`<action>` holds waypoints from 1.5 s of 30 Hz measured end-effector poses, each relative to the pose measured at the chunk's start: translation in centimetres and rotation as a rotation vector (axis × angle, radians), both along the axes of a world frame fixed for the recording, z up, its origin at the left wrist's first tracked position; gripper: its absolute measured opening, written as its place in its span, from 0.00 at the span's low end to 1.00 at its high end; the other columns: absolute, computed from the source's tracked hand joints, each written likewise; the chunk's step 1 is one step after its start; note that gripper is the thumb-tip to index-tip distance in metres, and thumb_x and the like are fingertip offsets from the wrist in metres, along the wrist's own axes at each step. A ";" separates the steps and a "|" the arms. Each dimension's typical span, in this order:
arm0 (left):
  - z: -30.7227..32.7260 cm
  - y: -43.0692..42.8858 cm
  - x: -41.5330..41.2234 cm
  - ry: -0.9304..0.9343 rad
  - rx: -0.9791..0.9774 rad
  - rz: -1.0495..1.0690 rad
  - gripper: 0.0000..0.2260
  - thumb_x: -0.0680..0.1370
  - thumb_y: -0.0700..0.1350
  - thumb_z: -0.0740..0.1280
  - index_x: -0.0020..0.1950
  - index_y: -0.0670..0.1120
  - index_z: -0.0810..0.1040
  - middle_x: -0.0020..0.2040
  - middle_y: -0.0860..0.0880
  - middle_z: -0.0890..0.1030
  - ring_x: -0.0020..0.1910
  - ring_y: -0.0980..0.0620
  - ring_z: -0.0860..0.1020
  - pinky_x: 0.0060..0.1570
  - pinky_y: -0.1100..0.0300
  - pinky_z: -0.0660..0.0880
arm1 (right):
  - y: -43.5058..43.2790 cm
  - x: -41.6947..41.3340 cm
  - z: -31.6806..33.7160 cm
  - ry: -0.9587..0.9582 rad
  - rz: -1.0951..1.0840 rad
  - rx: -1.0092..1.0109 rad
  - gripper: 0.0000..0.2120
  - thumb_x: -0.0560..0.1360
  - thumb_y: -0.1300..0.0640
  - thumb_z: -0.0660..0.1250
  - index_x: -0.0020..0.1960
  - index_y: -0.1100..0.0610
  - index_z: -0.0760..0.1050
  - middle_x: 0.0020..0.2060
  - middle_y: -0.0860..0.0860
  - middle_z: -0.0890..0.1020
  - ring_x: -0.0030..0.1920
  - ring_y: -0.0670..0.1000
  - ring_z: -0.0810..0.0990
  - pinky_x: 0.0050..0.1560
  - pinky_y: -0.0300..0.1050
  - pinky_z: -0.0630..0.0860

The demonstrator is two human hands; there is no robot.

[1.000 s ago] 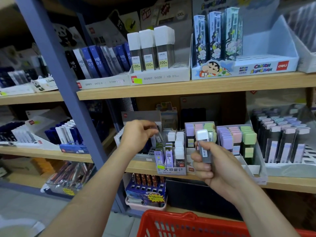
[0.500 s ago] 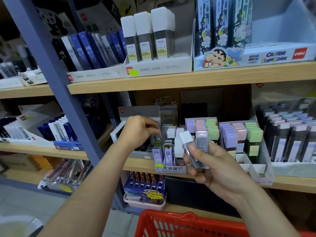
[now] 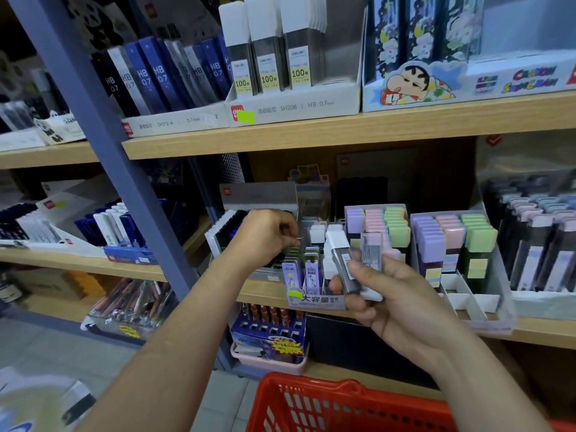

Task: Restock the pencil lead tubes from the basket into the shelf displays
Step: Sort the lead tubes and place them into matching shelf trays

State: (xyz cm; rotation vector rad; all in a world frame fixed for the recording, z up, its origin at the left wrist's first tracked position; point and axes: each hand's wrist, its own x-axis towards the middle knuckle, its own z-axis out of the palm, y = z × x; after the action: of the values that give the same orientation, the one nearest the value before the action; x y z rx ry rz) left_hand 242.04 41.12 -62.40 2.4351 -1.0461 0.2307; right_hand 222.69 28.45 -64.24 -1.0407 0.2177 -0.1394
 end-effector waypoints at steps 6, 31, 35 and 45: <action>0.5 0.2 0.6 0.004 0.066 0.000 0.03 0.73 0.43 0.74 0.45 0.47 0.86 0.41 0.53 0.82 0.38 0.59 0.76 0.36 0.73 0.66 | 0.6 0.0 0.0 0.008 -0.016 -0.003 0.07 0.76 0.61 0.66 0.54 0.59 0.75 0.36 0.60 0.83 0.25 0.46 0.71 0.23 0.34 0.66; 4.0 0.6 -2.1 0.392 -0.523 -0.076 0.10 0.78 0.33 0.65 0.52 0.46 0.81 0.39 0.43 0.82 0.31 0.57 0.79 0.38 0.64 0.79 | -1.3 -1.7 2.1 -0.057 -0.004 0.001 0.11 0.81 0.64 0.59 0.59 0.63 0.77 0.37 0.57 0.76 0.31 0.57 0.82 0.30 0.44 0.80; 3.1 0.3 -1.5 0.335 -0.518 -0.001 0.08 0.76 0.37 0.69 0.49 0.49 0.82 0.40 0.42 0.84 0.33 0.52 0.82 0.41 0.61 0.80 | -1.7 -2.2 2.5 -0.067 0.023 -0.122 0.12 0.80 0.59 0.60 0.63 0.57 0.73 0.32 0.57 0.79 0.31 0.55 0.83 0.28 0.40 0.79; 3.5 0.2 -0.9 0.147 -0.152 0.028 0.12 0.72 0.45 0.76 0.54 0.46 0.83 0.39 0.49 0.84 0.39 0.57 0.83 0.49 0.57 0.80 | -2.3 -1.8 2.2 -0.019 -0.133 -0.254 0.17 0.81 0.63 0.57 0.59 0.47 0.79 0.32 0.54 0.77 0.21 0.50 0.68 0.20 0.36 0.62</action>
State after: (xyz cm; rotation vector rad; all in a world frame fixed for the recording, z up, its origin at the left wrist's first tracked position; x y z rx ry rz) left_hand 241.10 41.33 -58.87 2.2937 -0.8973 0.1323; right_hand 220.86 26.16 -62.04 -1.2769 0.2567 -0.3032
